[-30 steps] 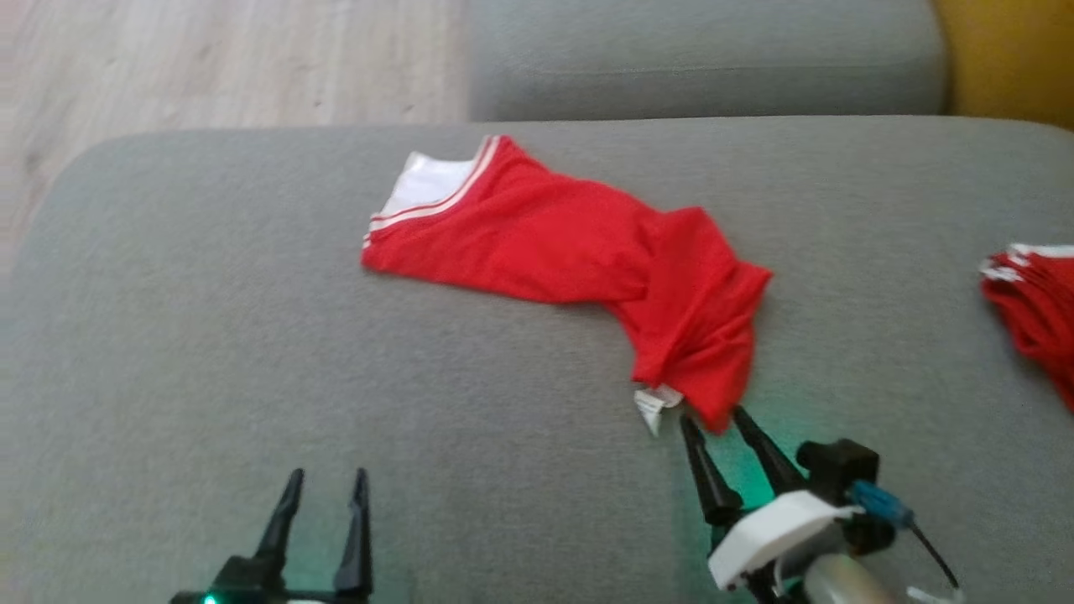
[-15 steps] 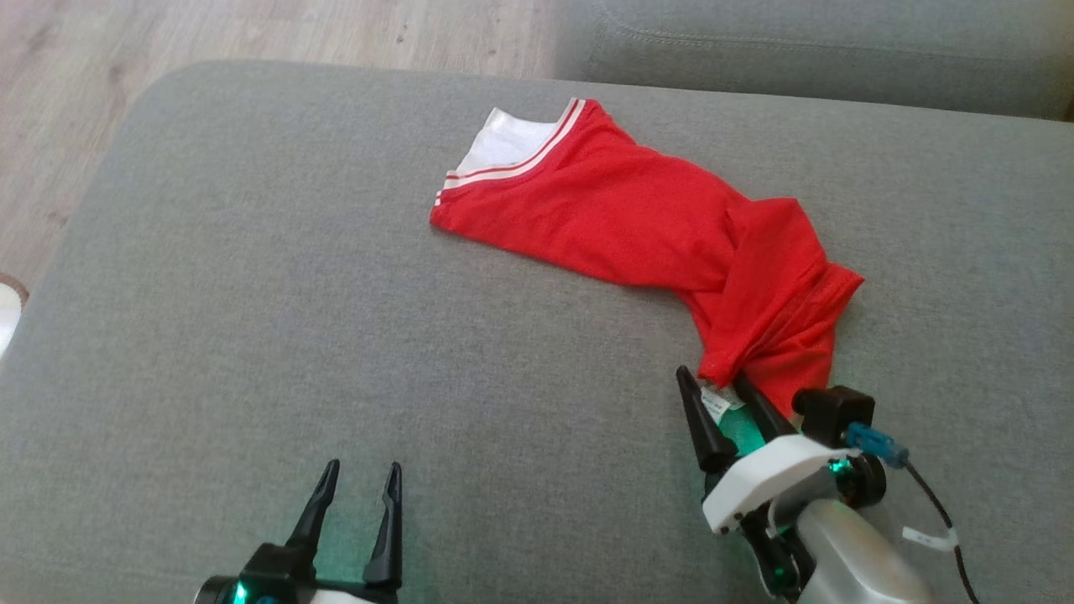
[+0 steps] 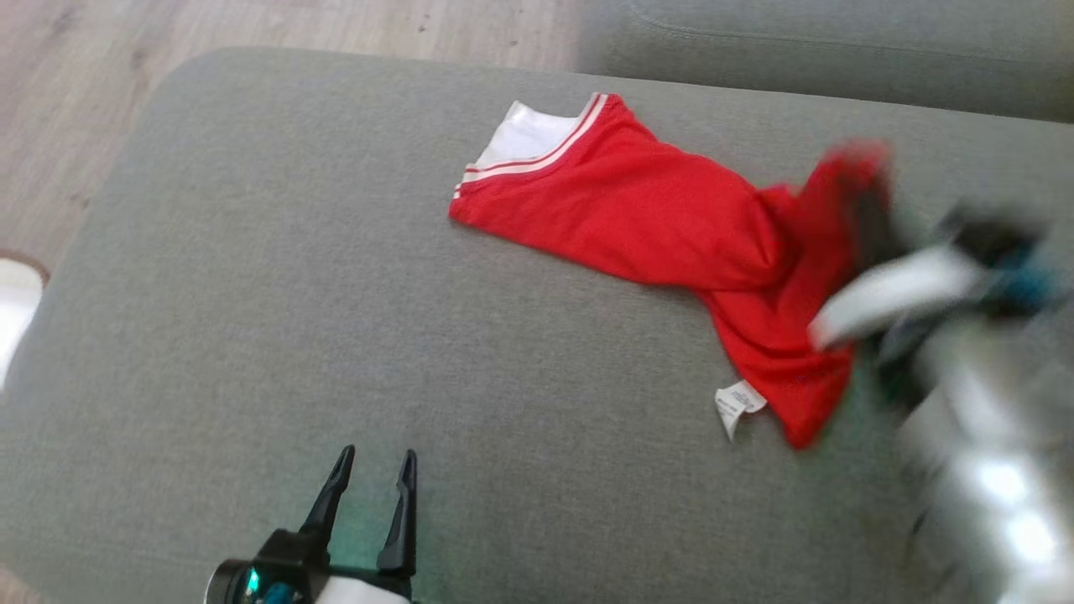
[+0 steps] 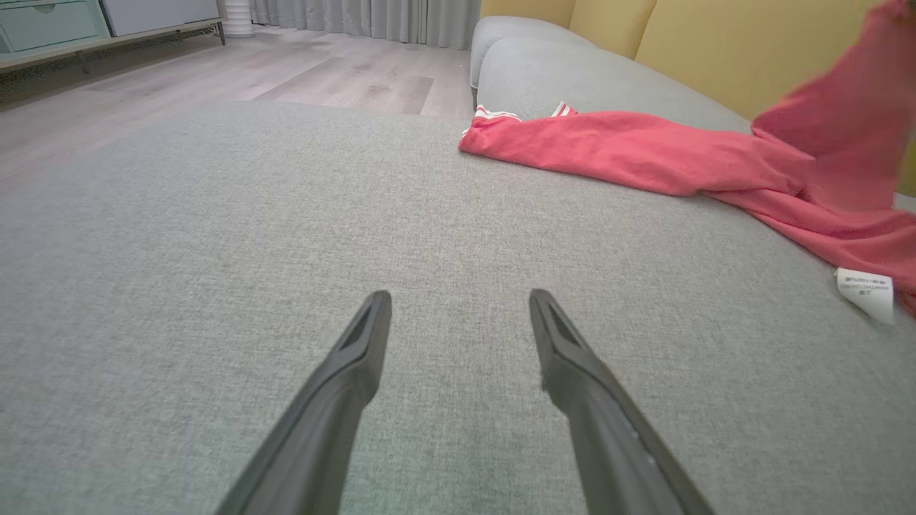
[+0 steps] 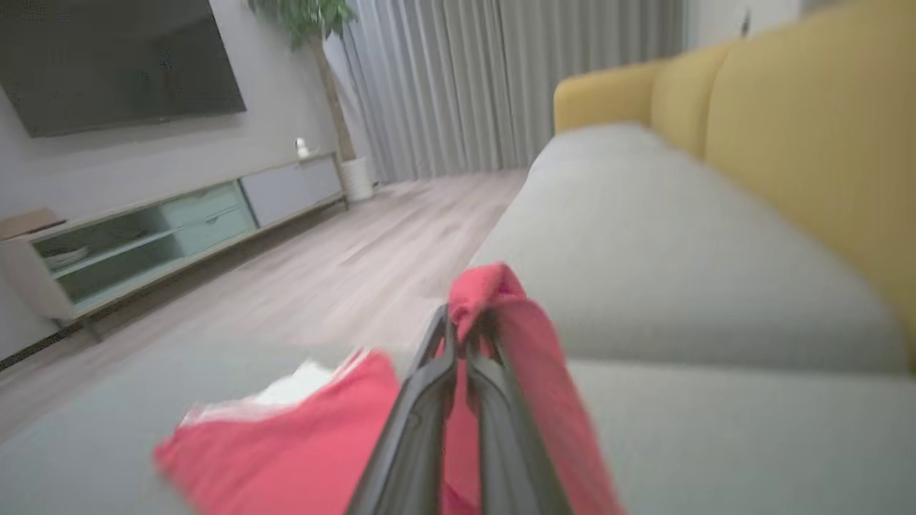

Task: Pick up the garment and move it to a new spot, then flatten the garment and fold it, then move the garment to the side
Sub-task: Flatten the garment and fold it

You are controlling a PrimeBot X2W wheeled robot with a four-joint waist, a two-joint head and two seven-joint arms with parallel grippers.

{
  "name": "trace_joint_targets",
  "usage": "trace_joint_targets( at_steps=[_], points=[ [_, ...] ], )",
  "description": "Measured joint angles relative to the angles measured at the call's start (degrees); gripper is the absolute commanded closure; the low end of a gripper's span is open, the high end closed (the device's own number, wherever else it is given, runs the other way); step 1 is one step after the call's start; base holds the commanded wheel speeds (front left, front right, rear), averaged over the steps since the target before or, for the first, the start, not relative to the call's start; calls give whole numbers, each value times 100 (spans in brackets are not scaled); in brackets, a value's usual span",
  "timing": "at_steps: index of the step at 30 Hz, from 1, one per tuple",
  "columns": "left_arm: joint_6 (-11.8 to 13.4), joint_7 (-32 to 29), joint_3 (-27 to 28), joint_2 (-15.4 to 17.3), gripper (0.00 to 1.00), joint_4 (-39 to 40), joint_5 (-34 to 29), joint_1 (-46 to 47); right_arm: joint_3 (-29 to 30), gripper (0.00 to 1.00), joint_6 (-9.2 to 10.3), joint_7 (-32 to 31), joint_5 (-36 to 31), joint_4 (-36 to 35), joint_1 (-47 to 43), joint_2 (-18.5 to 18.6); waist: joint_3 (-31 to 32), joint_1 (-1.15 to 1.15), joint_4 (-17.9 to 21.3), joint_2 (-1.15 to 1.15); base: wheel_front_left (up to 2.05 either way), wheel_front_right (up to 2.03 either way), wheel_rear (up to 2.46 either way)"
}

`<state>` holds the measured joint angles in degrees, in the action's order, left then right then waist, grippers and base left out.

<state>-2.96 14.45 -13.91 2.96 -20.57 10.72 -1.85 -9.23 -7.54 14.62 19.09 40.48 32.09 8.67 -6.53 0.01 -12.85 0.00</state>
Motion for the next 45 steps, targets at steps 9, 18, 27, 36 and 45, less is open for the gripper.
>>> trace_joint_targets(
  at_steps=[9, 18, 27, 36, 45],
  points=[
    [1, 0, -78, -1, 0, -70, 151, 67, 201, 100, 0, 1, -269, 60, 1746, 564, 45, -1, -248, 0, 0, 0, 0],
    [26, 0, -41, 0, 0, -111, 192, -2, 89, 100, 0, 1, -178, -65, 1486, 655, 185, -1, -89, 0, 0, 0, 0],
    [25, 0, 83, 0, 0, -138, 192, -103, -532, 100, 0, 1, 177, -651, 1263, 669, 421, -1, 114, 0, 0, 0, 0],
    [0, 0, 121, 1, 0, -180, 193, -244, -850, 100, 0, -10, 803, -1096, 107, 668, 517, -1, 201, 0, 0, 0, 0],
    [0, 0, 152, 0, 0, -180, 249, -353, -503, 100, 0, -51, 1062, -1148, -2519, 446, 545, -1, 299, 0, 0, 0, 0]
  ],
)
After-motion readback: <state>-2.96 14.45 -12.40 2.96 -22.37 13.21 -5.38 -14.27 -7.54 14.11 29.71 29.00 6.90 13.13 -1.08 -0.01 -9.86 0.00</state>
